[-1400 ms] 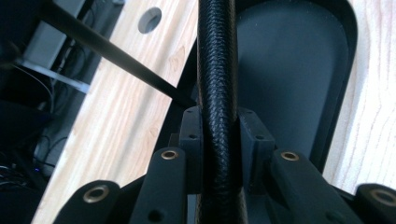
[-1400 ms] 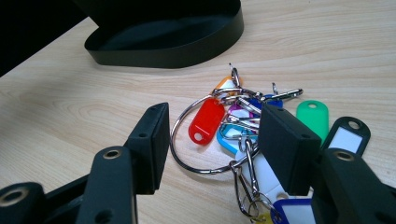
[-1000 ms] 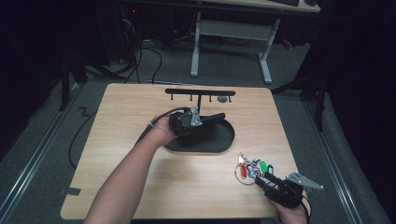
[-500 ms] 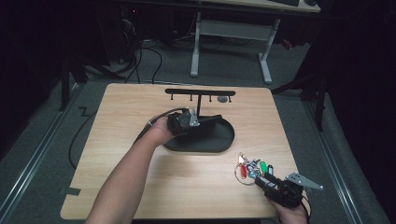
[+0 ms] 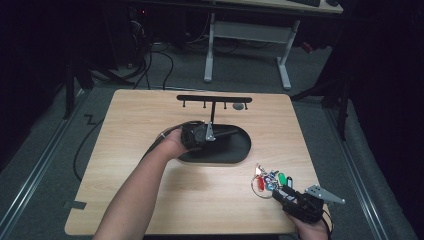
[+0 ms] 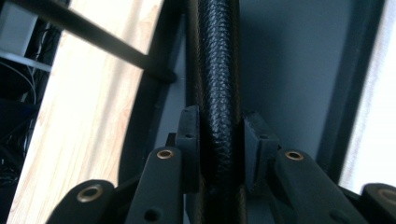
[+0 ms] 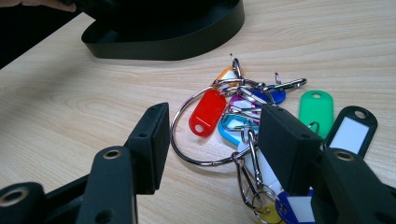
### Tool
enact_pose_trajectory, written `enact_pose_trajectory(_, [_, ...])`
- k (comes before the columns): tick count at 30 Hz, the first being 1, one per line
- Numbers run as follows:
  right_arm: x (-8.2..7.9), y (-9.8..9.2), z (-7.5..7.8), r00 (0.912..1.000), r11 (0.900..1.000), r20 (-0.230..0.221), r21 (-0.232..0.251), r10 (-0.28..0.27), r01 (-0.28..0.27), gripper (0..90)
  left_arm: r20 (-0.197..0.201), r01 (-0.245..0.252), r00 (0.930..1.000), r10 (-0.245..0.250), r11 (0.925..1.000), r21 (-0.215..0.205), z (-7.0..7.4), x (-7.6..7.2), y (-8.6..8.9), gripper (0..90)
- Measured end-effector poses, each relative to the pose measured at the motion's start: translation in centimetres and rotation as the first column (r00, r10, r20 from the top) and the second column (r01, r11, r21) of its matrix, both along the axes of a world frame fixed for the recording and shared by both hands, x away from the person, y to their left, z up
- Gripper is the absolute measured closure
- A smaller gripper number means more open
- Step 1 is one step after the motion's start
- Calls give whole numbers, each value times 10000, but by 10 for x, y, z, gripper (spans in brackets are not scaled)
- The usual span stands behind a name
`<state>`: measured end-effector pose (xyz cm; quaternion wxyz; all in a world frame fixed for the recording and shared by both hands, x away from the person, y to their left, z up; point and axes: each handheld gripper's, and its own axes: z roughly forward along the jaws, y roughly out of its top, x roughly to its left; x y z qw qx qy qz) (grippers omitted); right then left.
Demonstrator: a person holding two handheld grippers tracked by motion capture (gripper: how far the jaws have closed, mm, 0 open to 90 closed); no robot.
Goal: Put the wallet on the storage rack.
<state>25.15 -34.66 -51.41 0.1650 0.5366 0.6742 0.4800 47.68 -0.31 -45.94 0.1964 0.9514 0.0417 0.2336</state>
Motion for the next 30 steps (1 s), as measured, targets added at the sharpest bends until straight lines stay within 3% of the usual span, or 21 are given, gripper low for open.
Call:
enact_pose_trajectory(14, [0, 0, 1, 10000, 10000, -55, 60, -4, 5, 444, -442, -156, 9989, 142, 9993, -329, -11, -4, -1, 652])
enact_pose_trajectory(20, [0, -1, 1, 10000, 10000, -18, 51, -26, 26, 444, -570, -266, 9981, 250, 9993, -278, -12, -5, -2, 620])
enact_pose_trajectory(23, [0, -1, 1, 10000, 10000, 9, 44, -30, 30, 444, -697, -481, 9965, 464, 9986, -226, -13, -5, -4, 576])
enact_pose_trajectory(26, [0, -2, 2, 10000, 10000, 54, 48, -7, 7, 443, -1074, -752, 9916, 716, 9967, -306, -13, -7, -7, 488])
enact_pose_trajectory(30, [-1, -3, 3, 9999, 9999, 74, 87, -90, 89, 443, -1258, -714, 9899, 649, 9963, -476, -13, -12, -9, 460])
